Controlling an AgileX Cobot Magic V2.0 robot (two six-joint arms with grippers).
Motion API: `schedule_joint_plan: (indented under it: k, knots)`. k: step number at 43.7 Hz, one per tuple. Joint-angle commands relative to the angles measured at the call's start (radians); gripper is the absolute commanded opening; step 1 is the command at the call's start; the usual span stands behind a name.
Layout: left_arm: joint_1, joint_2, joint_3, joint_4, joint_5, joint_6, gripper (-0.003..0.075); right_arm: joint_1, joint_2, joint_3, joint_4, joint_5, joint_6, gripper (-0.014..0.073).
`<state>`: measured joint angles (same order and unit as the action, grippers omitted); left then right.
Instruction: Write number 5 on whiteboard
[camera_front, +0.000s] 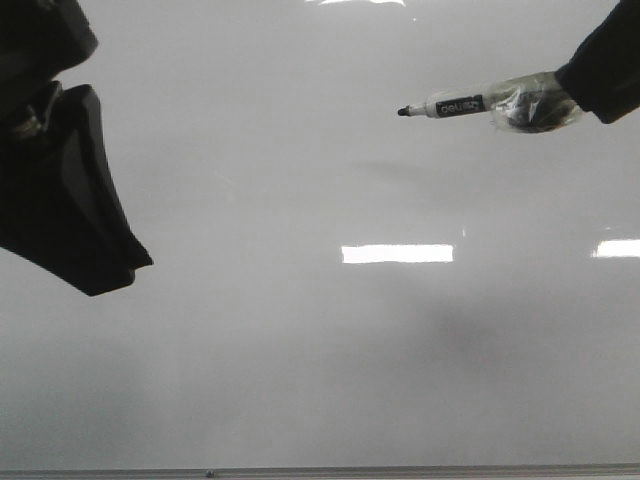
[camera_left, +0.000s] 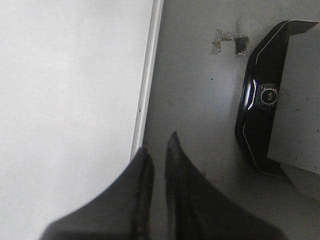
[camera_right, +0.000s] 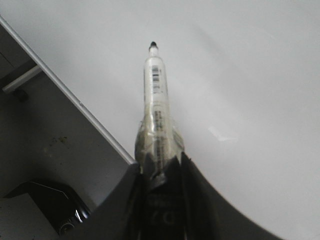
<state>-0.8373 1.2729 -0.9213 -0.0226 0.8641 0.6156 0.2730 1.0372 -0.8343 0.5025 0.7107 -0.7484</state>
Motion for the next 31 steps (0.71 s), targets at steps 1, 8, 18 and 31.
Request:
schedule_joint_plan:
  k: [1, 8, 18, 31]
  knots:
    - [-0.004, -0.027, -0.032, -0.006, -0.024, -0.009, -0.002, -0.007, -0.021, -0.024, 0.027, -0.089, 0.003, -0.0063]
    - [-0.004, -0.027, -0.032, -0.006, -0.024, -0.009, -0.002, -0.007, 0.01, -0.065, 0.072, -0.224, 0.016, -0.0063]
    - [-0.004, -0.027, -0.032, -0.006, -0.024, -0.009, -0.002, -0.007, 0.175, -0.266, 0.076, -0.279, 0.036, -0.0063]
    - [-0.004, -0.027, -0.032, -0.006, -0.024, -0.009, -0.002, -0.007, 0.322, -0.38, 0.076, -0.302, 0.036, -0.0063]
